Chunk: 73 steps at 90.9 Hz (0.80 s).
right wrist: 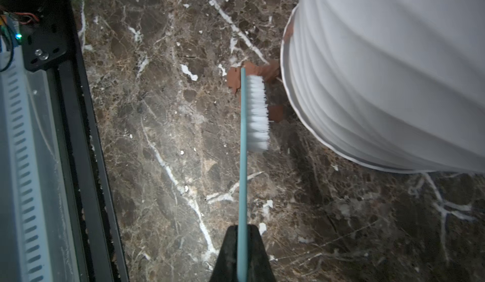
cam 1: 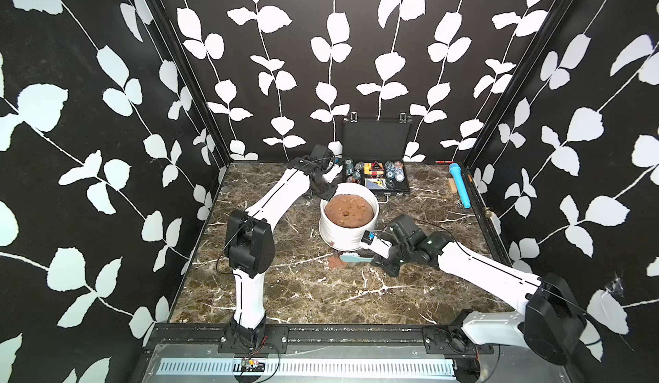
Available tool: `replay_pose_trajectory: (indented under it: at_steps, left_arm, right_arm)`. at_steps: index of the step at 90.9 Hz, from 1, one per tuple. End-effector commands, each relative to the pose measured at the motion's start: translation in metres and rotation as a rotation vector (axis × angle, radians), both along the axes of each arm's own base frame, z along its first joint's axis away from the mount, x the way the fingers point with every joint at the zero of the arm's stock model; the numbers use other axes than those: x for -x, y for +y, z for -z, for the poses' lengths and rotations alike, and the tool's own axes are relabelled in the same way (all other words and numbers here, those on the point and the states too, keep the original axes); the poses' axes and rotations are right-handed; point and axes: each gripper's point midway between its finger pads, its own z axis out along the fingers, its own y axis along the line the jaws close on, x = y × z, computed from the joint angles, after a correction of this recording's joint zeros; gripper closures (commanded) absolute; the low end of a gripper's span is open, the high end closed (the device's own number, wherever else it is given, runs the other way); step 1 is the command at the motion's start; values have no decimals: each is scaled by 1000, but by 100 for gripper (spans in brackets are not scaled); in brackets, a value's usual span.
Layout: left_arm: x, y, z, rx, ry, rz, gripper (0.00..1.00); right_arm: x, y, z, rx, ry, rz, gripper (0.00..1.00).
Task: Scrub the dried mud off the ceramic pot
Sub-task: Rotate the pot on the tray.
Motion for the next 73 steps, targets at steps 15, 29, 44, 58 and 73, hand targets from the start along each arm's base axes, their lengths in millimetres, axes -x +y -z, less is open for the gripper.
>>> replay_pose_trajectory:
  at_steps: [15,29,44,58,73]
  left_arm:
    - [3,-1,34,14,114,-86,90]
    - [6,-4,34,53,146,-137,93]
    - [9,-2,36,65,163,-184,93]
    - [13,-2,36,81,174,-192,93]
    - [17,-3,39,92,190,-191,93]
  right_arm:
    - [-4,24,-34,-83,-89,33,100]
    - [-26,36,-29,-55,-155,139,100]
    - [-42,40,-25,4,-241,227,100]
    - [-48,39,-16,49,-262,270,100]
    - [-54,37,-3,111,-259,278,100]
